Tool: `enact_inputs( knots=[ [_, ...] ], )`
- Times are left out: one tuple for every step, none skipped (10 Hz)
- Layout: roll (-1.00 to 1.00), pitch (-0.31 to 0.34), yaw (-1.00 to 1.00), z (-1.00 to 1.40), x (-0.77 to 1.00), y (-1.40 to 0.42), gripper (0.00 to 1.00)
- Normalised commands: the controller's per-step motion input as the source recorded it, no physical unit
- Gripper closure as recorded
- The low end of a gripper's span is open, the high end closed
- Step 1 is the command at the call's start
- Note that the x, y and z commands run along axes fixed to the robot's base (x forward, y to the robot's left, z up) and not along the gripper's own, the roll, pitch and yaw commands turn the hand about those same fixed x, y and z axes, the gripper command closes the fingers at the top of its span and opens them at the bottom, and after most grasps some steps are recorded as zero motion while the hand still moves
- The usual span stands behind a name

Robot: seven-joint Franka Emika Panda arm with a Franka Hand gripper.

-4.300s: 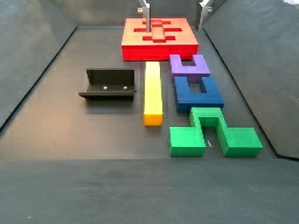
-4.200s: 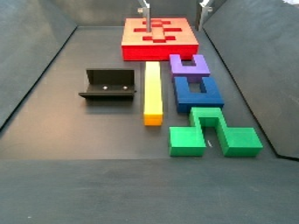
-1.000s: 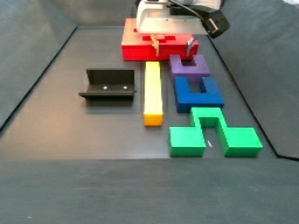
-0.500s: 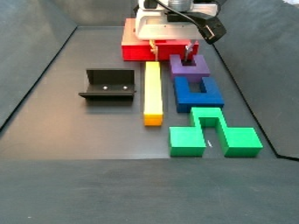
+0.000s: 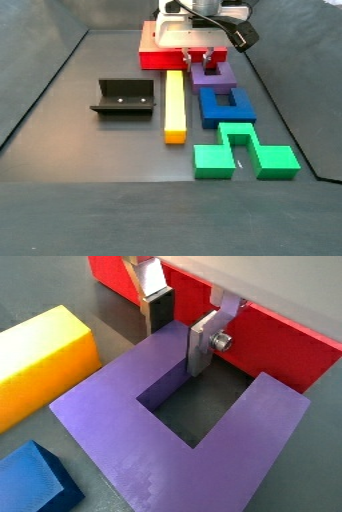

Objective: Pick up the purple object. Move up. Place the purple object on the fixture. Regrasp the purple object. Move to above the board. Insert the purple object.
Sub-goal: Pick up the purple object.

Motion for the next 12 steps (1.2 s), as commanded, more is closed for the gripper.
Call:
enact_inputs(
  knots=[
    [0.0, 0.0, 0.0, 0.0, 0.0, 0.0, 1.0],
    [0.0, 0.0, 0.0, 0.0, 0.0, 0.0, 1.0],
    [0.0, 0.0, 0.0, 0.0, 0.0, 0.0, 1.0],
    [0.0, 0.0, 0.0, 0.0, 0.0, 0.0, 1.0],
    [0.0, 0.0, 0.0, 0.0, 0.0, 0.0, 1.0],
    [0.0, 0.0, 0.0, 0.0, 0.0, 0.0, 1.0],
    [0.0, 0.0, 0.0, 0.0, 0.0, 0.0, 1.0],
    [0.0, 0.0, 0.0, 0.0, 0.0, 0.0, 1.0],
    [0.0, 0.0, 0.0, 0.0, 0.0, 0.0, 1.0],
    [0.0, 0.0, 0.0, 0.0, 0.0, 0.0, 1.0],
    [0.0, 0.0, 0.0, 0.0, 0.0, 0.0, 1.0],
    [0.0, 0.0, 0.0, 0.0, 0.0, 0.0, 1.0]
  ],
)
